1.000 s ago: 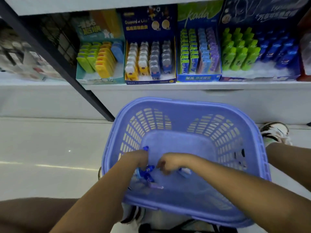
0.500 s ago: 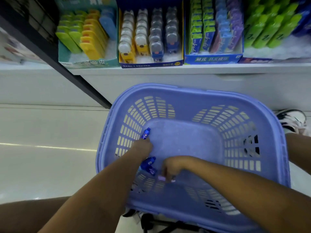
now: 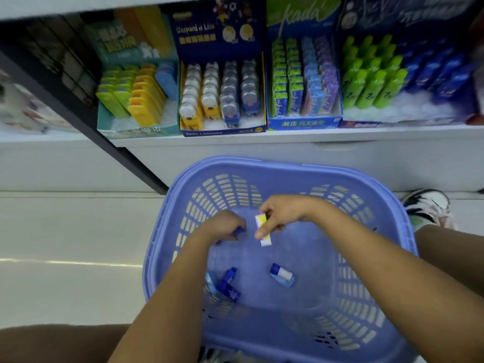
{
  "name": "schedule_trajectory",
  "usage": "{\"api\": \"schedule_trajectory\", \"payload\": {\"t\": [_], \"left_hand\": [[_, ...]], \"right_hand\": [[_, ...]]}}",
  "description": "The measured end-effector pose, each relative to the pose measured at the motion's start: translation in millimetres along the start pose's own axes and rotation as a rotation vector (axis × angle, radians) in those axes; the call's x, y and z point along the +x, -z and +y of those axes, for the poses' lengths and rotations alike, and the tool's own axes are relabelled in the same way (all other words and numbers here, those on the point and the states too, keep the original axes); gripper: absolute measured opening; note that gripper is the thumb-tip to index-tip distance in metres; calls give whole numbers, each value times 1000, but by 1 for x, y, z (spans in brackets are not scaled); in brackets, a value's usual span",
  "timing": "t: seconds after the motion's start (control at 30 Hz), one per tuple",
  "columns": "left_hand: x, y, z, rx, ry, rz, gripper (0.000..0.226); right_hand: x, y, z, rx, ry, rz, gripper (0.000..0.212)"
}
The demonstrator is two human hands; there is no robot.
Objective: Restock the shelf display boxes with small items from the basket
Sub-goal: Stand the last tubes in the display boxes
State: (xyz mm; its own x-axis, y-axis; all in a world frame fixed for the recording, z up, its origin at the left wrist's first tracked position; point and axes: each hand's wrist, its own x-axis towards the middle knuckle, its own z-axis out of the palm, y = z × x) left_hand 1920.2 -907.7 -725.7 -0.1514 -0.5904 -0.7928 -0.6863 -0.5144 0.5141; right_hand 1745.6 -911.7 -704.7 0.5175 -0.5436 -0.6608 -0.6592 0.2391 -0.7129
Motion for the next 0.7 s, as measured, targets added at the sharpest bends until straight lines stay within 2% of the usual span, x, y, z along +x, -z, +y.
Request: {"api": "schedule_trajectory", "payload": {"t": [0.1, 0.17, 0.27, 0.37, 0.5, 0.57, 0.7], "left_hand": [[-22, 3, 24, -640, -99, -101, 17], [-36, 5, 34, -768, -183, -169, 15], [-55, 9, 41, -733, -300, -238, 32], [-74, 10, 50, -745, -436, -291, 30], [-94, 14, 65, -745, -543, -265, 20], [-100, 15, 70, -736, -582, -187, 18], [-106, 11, 88, -650, -710, 197, 17]], "right_hand": [[-28, 25, -16, 56, 75, 118, 18], [-48, 40, -26, 135, 134, 178, 12], [-79, 58, -43, 140, 229, 226, 17], [-102, 64, -62, 126, 295, 254, 19], [-117, 63, -84, 81, 333, 259, 19], [-120, 64, -91, 87, 358, 289, 18], [-123, 66, -97, 449, 431, 524, 18]]}}
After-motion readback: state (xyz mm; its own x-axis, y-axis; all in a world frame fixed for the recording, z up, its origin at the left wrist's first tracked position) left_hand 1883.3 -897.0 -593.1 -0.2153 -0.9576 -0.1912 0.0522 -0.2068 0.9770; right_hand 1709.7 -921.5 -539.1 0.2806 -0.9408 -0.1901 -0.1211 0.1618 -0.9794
